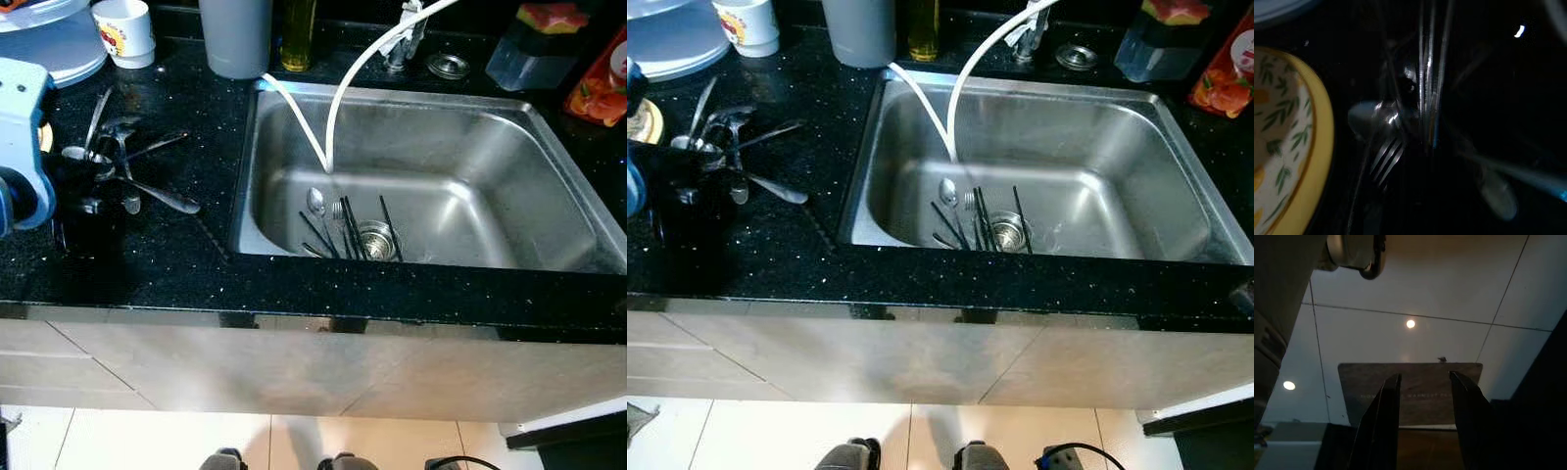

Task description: Kitchen organization

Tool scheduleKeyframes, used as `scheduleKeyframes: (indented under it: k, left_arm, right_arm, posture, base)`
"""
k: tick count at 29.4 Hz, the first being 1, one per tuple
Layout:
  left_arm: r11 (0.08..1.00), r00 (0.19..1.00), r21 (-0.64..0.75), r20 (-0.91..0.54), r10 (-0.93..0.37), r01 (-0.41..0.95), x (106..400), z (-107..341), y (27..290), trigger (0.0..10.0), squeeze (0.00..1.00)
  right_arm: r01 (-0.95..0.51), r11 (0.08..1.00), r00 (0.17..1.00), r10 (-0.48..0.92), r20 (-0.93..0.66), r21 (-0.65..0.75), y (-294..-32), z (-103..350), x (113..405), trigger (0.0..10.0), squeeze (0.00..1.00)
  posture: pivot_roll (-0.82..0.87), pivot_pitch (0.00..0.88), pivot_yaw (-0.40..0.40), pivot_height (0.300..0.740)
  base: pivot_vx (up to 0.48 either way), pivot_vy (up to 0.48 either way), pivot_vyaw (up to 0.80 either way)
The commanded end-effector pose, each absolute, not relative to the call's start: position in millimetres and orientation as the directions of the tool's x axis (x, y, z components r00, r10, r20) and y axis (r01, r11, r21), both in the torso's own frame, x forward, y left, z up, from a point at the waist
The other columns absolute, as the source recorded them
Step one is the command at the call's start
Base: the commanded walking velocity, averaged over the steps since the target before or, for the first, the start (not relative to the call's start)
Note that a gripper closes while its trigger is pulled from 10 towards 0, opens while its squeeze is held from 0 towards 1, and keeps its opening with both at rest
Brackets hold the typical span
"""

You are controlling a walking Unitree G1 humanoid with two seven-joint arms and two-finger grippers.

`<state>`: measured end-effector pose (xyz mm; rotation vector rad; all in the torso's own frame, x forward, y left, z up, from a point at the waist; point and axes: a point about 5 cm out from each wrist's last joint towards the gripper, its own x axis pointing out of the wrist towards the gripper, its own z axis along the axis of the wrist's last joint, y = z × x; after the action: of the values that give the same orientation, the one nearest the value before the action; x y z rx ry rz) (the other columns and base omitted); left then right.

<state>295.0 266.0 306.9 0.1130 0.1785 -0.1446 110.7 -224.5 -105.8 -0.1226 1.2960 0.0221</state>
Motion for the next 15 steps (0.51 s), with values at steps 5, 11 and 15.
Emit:
scheduleKeyframes:
  k: [5, 11, 15]
  left_arm:
    - [0.96, 0.957, -0.011, -0.084, -0.279, 0.279, 297, 316, 245, 10.0, 0.0]
    - [0.935, 0.94, -0.13, -0.046, -0.339, 0.331, 296, 319, 241, 10.0, 0.0]
    - [0.932, 0.941, -0.17, -0.059, -0.334, 0.32, 296, 317, 242, 10.0, 0.0]
  right_arm:
    - [-0.089, 0.993, 0.24, -0.055, -0.969, -0.078, -226, -108, 102, 10.0, 0.0]
    - [-0.091, 0.993, 0.234, -0.054, -0.971, -0.078, -227, -108, 101, 10.0, 0.0]
    - [-0.091, 0.993, 0.233, -0.054, -0.971, -0.077, -227, -108, 100, 10.0, 0.0]
  posture:
    - [0.11, 0.168, -0.072, 0.74]
    - [0.11, 0.169, -0.074, 0.74]
    - [0.11, 0.169, -0.075, 0.74]
  base:
    - [0.0, 0.0, 0.0]
    - [0.0, 0.0, 0.0]
    - [0.0, 0.0, 0.0]
